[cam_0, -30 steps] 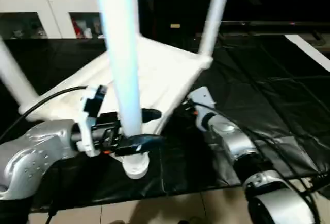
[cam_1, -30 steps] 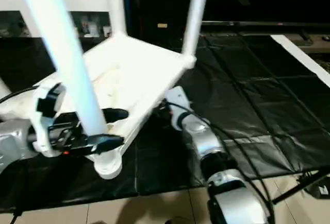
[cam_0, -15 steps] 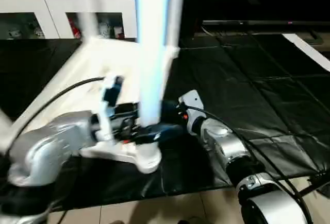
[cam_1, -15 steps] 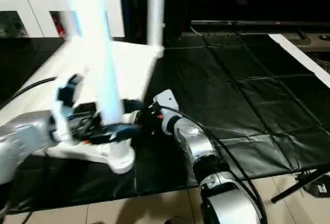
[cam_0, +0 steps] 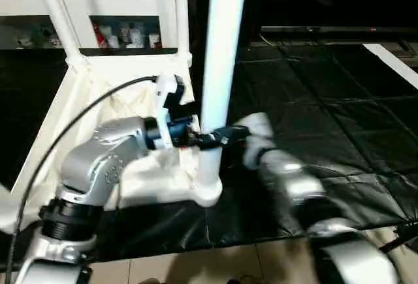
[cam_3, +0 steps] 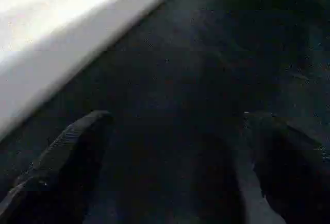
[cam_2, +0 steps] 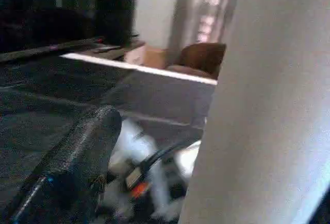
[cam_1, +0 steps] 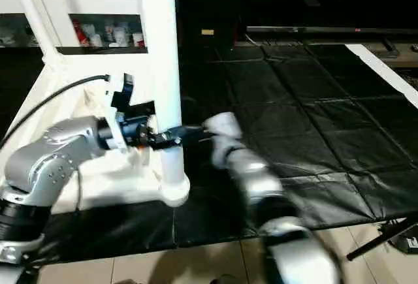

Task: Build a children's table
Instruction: Rotate table base

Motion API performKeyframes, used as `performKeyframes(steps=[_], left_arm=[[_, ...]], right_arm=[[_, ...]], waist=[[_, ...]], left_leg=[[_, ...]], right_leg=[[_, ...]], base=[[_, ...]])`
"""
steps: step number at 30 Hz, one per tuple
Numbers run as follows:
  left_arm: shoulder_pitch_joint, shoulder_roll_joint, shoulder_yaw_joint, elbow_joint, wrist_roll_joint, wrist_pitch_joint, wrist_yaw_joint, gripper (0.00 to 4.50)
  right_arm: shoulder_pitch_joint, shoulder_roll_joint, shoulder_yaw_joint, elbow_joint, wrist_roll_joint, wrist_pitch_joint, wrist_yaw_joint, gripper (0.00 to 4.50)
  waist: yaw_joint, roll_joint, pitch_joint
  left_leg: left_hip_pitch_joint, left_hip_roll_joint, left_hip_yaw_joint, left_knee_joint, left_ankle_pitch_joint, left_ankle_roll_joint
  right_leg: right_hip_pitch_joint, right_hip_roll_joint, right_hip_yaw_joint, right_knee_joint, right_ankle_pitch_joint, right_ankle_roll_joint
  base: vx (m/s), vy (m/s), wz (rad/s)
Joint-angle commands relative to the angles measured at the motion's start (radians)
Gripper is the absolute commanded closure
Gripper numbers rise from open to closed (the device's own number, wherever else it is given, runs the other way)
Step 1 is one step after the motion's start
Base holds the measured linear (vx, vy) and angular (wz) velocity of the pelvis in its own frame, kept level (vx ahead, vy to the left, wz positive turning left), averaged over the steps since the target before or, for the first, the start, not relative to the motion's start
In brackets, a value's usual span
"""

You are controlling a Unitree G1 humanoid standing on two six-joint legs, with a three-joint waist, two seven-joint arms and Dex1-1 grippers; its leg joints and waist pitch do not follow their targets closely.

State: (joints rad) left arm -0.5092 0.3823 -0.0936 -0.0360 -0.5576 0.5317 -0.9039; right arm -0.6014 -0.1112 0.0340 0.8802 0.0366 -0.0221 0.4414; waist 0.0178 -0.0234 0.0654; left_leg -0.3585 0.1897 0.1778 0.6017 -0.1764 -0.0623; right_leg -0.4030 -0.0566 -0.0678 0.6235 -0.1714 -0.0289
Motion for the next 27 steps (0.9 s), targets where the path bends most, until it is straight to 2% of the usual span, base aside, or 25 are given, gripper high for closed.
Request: performKeyframes(steps=[1,4,5,6,8,10,11,12,13,14,15,18,20,22,25,27], left_arm=[[-0.009,0.012,0.025,0.052,0.051,-0.033,0.03,0.02],[-0.024,0.009,0.021,0.106,0.093,-0.093,0.04,0.02],[-0.04,0.002,0.009,0.156,0.139,-0.148,0.063,0.02],[-0.044,0.0,0.006,0.167,0.15,-0.161,0.071,0.02],[-0.071,-0.01,-0.026,0.232,0.228,-0.223,0.14,0.02],[-0.077,-0.012,-0.034,0.245,0.245,-0.241,0.147,0.02],[-0.078,-0.014,-0.036,0.251,0.252,-0.249,0.152,0.02],[-0.077,-0.013,-0.04,0.254,0.264,-0.26,0.151,0.02],[-0.068,-0.004,-0.042,0.242,0.264,-0.258,0.134,0.02],[-0.044,0.021,-0.043,0.218,0.261,-0.26,0.089,0.02],[-0.036,0.03,-0.044,0.211,0.259,-0.259,0.073,0.02],[-0.011,0.075,-0.057,0.193,0.258,-0.256,0.009,0.02],[0.018,0.152,-0.097,0.2,0.293,-0.271,-0.063,0.02],[0.03,0.203,-0.129,0.225,0.325,-0.271,-0.11,0.02],[0.039,0.243,-0.15,0.258,0.347,-0.276,-0.162,0.02],[0.029,0.256,-0.166,0.301,0.38,-0.293,-0.181,0.02]], right_arm=[[0.031,-0.035,-0.021,-0.044,0.01,0.011,0.016,0.0],[0.061,-0.068,-0.029,-0.082,0.017,0.014,0.033,0.0],[0.085,-0.09,-0.033,-0.119,0.023,0.019,0.051,0.0],[0.091,-0.096,-0.033,-0.128,0.024,0.02,0.056,0.0],[0.126,-0.119,-0.037,-0.201,0.034,0.039,0.085,0.0],[0.136,-0.126,-0.037,-0.226,0.036,0.047,0.093,0.0],[0.148,-0.132,-0.034,-0.253,0.036,0.054,0.099,0.0],[0.161,-0.141,-0.029,-0.288,0.036,0.061,0.107,0.0],[0.176,-0.149,-0.026,-0.329,0.042,0.074,0.118,0.0],[0.205,-0.161,-0.024,-0.409,0.059,0.106,0.141,0.0],[0.212,-0.164,-0.024,-0.43,0.065,0.114,0.147,0.0],[0.236,-0.173,-0.02,-0.491,0.083,0.14,0.173,0.0],[0.261,-0.187,-0.01,-0.555,0.097,0.164,0.207,0.0],[0.271,-0.194,0.002,-0.579,0.105,0.17,0.233,0.0],[0.288,-0.205,0.024,-0.613,0.109,0.184,0.269,0.0],[0.303,-0.215,0.038,-0.654,0.111,0.214,0.291,0.0]], waist=[[0.007,0.015,-0.064],[0.011,0.013,-0.065],[0.01,0.012,-0.064],[0.012,0.013,-0.066],[0.014,0.011,-0.066],[0.015,0.01,-0.066],[0.018,0.023,-0.067],[0.016,0.016,-0.067],[0.019,0.015,-0.068],[0.023,0.019,-0.071],[0.024,0.015,-0.073],[0.023,0.02,-0.078],[0.024,0.019,-0.075],[0.023,0.025,-0.073],[0.023,0.027,-0.068],[0.03,0.027,-0.066]], left_leg=[[0.01,0.025,-0.015,-0.066,-0.33,-0.025],[0.01,0.023,-0.015,-0.065,-0.324,-0.018],[0.005,0.021,-0.016,-0.066,-0.317,-0.01],[0.01,0.023,-0.016,-0.065,-0.322,-0.01],[0.008,0.023,-0.018,-0.066,-0.322,-0.007],[0.007,0.022,-0.019,-0.066,-0.322,-0.002],[0.01,0.024,-0.02,-0.066,-0.323,-0.005],[0.011,0.025,-0.019,-0.066,-0.324,-0.002],[0.009,0.026,-0.019,-0.067,-0.318,0.0],[0.008,0.03,-0.019,-0.069,-0.298,0.003],[0.0,0.033,-0.021,-0.072,-0.27,0.009],[-0.002,0.034,-0.018,-0.07,-0.213,0.019],[0.001,0.035,-0.016,-0.072,-0.23,0.025],[0.004,0.036,-0.017,-0.074,-0.238,0.019],[0.007,0.035,-0.017,-0.078,-0.278,0.004],[0.011,0.038,-0.017,-0.08,-0.296,-0.006]], right_leg=[[0.042,-0.067,0.048,-0.104,-0.45,-0.114],[0.041,-0.069,0.046,-0.109,-0.484,-0.095],[0.043,-0.066,0.044,-0.114,-0.497,-0.086],[0.038,-0.067,0.044,-0.114,-0.502,-0.08],[0.04,-0.067,0.042,-0.114,-0.51,-0.076],[0.039,-0.067,0.04,-0.117,-0.526,-0.067],[0.038,-0.07,0.041,-0.115,-0.519,-0.072],[0.036,-0.068,0.041,-0.117,-0.509,-0.079],[0.04,-0.068,0.041,-0.116,-0.494,-0.082],[0.042,-0.069,0.044,-0.109,-0.438,-0.099],[0.05,-0.07,0.046,-0.099,-0.373,-0.116],[0.052,-0.069,0.047,-0.086,-0.247,-0.166],[0.05,-0.07,0.048,-0.087,-0.256,-0.169],[0.047,-0.07,0.048,-0.089,-0.264,-0.169],[0.045,-0.072,0.049,-0.095,-0.32,-0.159],[0.043,-0.074,0.051,-0.097,-0.335,-0.161]], base=[[0.0,0.0,0.0],[0.0,0.0,0.0],[0.0,0.0,0.0],[0.0,0.0,0.0],[0.0,0.0,0.0],[0.0,0.0,0.0],[0.0,0.0,0.0],[0.0,0.0,0.0],[0.0,0.0,0.0],[0.0,0.0,0.0],[0.0,0.0,0.0],[0.0,0.0,0.0],[0.0,0.0,0.0],[0.0,0.0,0.0],[0.0,0.0,0.0],[0.0,0.0,0.0]])
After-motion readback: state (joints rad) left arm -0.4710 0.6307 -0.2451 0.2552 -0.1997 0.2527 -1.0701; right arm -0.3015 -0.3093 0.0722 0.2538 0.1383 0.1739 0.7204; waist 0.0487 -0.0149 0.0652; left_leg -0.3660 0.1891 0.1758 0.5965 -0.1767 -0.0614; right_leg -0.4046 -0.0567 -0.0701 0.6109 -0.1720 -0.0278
